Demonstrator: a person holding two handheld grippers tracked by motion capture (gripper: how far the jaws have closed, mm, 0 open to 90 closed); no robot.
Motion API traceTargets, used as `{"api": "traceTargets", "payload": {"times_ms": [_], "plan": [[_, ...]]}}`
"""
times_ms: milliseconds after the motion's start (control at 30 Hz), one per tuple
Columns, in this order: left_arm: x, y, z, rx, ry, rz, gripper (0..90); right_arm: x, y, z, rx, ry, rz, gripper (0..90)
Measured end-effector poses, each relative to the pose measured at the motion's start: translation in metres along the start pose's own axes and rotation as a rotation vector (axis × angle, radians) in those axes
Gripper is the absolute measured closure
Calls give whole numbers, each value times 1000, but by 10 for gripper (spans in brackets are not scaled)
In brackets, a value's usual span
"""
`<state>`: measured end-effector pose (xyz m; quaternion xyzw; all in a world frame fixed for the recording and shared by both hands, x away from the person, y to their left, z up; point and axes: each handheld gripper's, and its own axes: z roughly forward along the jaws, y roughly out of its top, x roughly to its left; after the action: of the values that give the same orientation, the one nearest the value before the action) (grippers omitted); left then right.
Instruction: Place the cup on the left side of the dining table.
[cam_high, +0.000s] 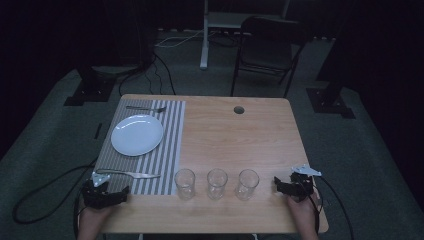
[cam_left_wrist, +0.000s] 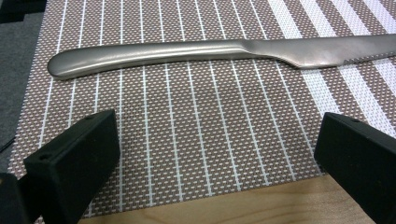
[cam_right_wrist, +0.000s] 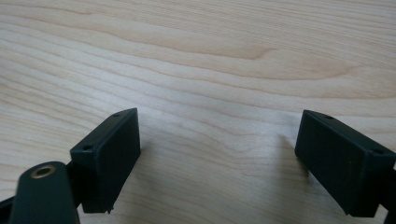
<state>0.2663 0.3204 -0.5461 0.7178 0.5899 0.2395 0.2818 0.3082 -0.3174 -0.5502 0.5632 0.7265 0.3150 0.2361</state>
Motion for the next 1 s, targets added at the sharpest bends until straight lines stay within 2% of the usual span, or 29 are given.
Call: {"api": "traceTargets", "payload": {"times_ms": [767, 933, 1000], "plan": [[2, 2, 0, 19, -17, 19, 8, -1, -1, -1, 2, -15, 13, 124], [4, 2, -1, 14, -29, 24, 8, -1, -1, -1, 1, -16, 15, 125], [5, 2, -2, 6, -46, 20, 19, -1, -1, -1, 1, -16, 14, 125]]}}
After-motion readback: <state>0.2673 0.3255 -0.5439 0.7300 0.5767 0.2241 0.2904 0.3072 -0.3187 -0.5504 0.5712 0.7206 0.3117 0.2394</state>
